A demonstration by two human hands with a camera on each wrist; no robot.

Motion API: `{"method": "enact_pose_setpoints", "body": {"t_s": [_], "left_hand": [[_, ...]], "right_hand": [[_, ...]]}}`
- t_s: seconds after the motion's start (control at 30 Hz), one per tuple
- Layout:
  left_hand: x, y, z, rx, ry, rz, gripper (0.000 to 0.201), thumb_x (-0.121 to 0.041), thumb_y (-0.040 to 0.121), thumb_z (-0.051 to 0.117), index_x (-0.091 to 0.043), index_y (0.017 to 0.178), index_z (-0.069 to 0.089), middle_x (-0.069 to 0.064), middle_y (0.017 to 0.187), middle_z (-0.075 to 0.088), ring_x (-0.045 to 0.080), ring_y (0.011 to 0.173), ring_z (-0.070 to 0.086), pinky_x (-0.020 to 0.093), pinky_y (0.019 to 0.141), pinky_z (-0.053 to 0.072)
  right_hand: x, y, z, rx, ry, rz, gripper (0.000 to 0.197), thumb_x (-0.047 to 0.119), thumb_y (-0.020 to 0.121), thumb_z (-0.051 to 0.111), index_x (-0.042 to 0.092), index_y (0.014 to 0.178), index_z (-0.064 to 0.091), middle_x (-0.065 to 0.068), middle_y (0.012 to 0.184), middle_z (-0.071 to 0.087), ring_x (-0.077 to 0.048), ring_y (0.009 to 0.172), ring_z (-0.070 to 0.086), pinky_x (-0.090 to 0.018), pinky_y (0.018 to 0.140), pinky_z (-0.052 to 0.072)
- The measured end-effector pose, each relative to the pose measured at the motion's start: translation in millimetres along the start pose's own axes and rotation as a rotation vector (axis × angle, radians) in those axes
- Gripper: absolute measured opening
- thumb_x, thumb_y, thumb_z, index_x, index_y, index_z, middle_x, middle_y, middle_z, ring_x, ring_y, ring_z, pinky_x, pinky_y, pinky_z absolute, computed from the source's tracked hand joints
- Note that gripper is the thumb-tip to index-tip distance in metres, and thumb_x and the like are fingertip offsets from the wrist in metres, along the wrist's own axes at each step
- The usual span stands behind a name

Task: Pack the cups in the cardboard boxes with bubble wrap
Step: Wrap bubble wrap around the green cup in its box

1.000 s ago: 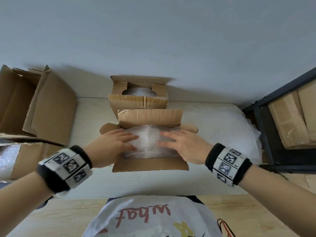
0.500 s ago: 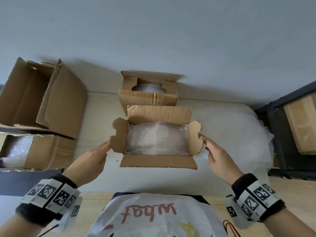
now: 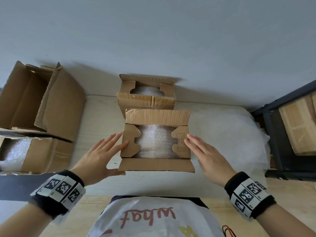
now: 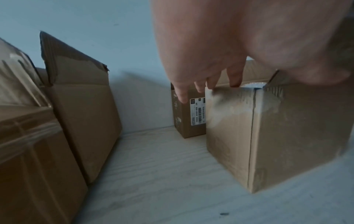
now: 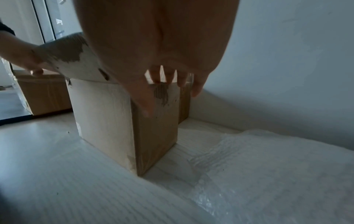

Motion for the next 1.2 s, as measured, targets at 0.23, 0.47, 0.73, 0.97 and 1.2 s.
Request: {"method": "enact_pose_setpoints", "body": {"t_s": [0.23, 0.47, 0.73, 0.97, 1.2], "left_hand": [[-10.8, 10.3, -14.8, -0.237, -0.196, -0.005, 0.072, -0.074, 0.076, 0.041, -0.022, 0.122, 0.062, -0.005, 0.147, 0.038, 0.018, 0.141, 0.024, 0.041, 0.111, 0.026], [-11.9, 26.1, -18.0, -0.33, -0.312, -0.11, 0.064, -0.051, 0.064, 0.067, -0.011, 0.113, 0.062, 0.004, 0.133, 0.055, 0.026, 0.13, 0.043, 0.051, 0.099, 0.043], [3.4, 43.4, -15.3, -0.218, -0.557, -0.254, 0.14, -0.056, 0.041, 0.081, -0.035, 0.148, -0.008, -0.002, 0.157, 0.013, 0.003, 0.138, 0.01, 0.031, 0.112, 0.015], [6.4, 49.2, -22.0, -0.145, -0.672, -0.167, 0.118, -0.049, 0.045, 0.084, -0.067, 0.131, 0.005, -0.017, 0.148, 0.019, 0.017, 0.13, 0.035, 0.036, 0.105, 0.036], [1.3, 34.4, -7.1, -0.064, -0.77, -0.24, 0.07, -0.051, 0.058, 0.073, -0.053, 0.119, 0.038, -0.013, 0.134, 0.045, 0.017, 0.117, 0.051, 0.037, 0.101, 0.044]], "right_hand": [[1.7, 8.6, -10.2, -0.104, 0.131, -0.002, 0.072, 0.061, 0.088, 0.042, 0.019, 0.145, 0.035, 0.008, 0.155, 0.019, -0.012, 0.144, 0.012, -0.033, 0.116, 0.016], [1.6, 20.5, -21.3, -0.203, 0.271, 0.026, 0.051, 0.037, 0.086, 0.066, 0.015, 0.131, 0.055, 0.004, 0.136, 0.044, -0.015, 0.125, 0.044, -0.031, 0.106, 0.033], [-10.6, 37.7, -17.3, -0.164, 0.636, 0.299, 0.135, 0.032, 0.058, 0.088, 0.027, 0.15, -0.01, 0.006, 0.157, 0.011, -0.012, 0.141, 0.018, -0.029, 0.111, 0.021], [-10.5, 40.4, -11.2, -0.108, 1.12, 0.216, 0.107, -0.002, 0.064, 0.083, 0.065, 0.124, 0.024, 0.019, 0.139, 0.025, -0.02, 0.141, 0.027, -0.022, 0.096, 0.048], [-8.1, 33.6, -1.1, -0.181, 1.092, 0.184, 0.066, 0.001, 0.071, 0.079, 0.035, 0.119, 0.049, 0.016, 0.134, 0.046, -0.011, 0.136, 0.036, -0.026, 0.102, 0.046]]}}
Point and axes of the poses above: each hand's wrist, its own y-axis towards the middle knuckle, its own z-axis out of the palm, x = y × z, the point moved 2 cm from there along y, towards the middle knuckle
